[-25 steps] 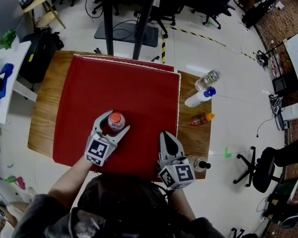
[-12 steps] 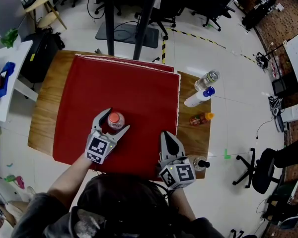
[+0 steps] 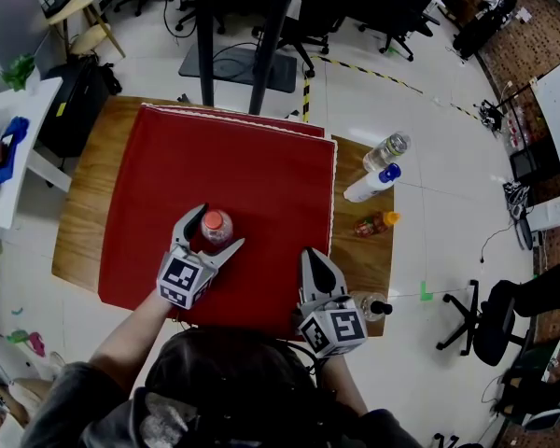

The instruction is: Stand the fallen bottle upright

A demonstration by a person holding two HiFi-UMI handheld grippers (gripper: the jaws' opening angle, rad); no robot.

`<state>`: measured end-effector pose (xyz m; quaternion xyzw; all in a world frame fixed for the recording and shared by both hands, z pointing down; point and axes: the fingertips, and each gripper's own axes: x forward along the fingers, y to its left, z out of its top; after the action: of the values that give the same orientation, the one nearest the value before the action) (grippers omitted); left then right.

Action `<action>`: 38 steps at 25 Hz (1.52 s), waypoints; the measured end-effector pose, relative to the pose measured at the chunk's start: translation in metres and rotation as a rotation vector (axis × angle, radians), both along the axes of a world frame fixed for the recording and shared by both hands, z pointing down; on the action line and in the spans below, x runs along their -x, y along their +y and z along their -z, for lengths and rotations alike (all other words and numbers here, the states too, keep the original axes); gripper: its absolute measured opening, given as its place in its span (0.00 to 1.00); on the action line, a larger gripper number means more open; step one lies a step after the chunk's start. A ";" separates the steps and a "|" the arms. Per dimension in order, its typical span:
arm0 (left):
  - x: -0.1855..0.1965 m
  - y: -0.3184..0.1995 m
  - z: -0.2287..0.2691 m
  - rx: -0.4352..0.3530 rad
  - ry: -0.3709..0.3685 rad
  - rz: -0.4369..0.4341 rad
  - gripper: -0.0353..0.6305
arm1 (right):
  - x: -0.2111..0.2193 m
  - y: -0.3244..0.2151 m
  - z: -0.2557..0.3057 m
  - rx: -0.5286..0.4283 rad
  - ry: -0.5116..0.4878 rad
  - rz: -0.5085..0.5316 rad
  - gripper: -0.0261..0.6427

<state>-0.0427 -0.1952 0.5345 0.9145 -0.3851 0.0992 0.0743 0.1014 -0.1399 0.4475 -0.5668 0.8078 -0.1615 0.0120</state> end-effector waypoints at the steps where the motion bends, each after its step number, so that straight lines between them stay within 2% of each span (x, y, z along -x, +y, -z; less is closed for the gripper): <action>1: 0.001 0.000 0.001 -0.002 0.000 0.004 0.70 | 0.000 0.001 0.000 -0.001 0.000 0.001 0.05; 8: 0.009 0.014 0.010 0.007 0.029 0.017 0.70 | -0.005 0.005 0.004 -0.010 -0.004 0.000 0.05; 12: 0.014 0.026 0.014 -0.002 0.020 0.021 0.70 | -0.004 0.008 0.006 -0.013 -0.008 0.007 0.05; 17: 0.026 0.037 0.041 -0.072 0.024 0.067 0.70 | -0.004 0.015 0.010 -0.026 -0.011 0.010 0.05; 22: 0.035 0.048 0.090 -0.111 0.129 0.091 0.70 | -0.004 0.019 0.016 -0.031 -0.014 0.015 0.05; 26: 0.038 0.058 0.116 -0.155 0.152 0.093 0.70 | -0.003 0.023 0.017 -0.034 -0.017 0.022 0.05; 29: 0.037 0.062 0.122 -0.141 0.176 0.098 0.70 | -0.001 0.025 0.019 -0.038 -0.018 0.030 0.05; 35: 0.034 0.068 0.117 -0.112 0.142 0.123 0.66 | -0.005 0.025 0.026 -0.055 -0.024 0.026 0.05; 38: 0.034 0.068 0.116 -0.123 0.133 0.150 0.64 | -0.004 0.024 0.030 -0.065 -0.023 0.039 0.05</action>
<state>-0.0769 -0.1272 0.4185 0.8904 -0.4523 0.0086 0.0506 0.1052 -0.1159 0.4178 -0.5484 0.8232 -0.1420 0.0365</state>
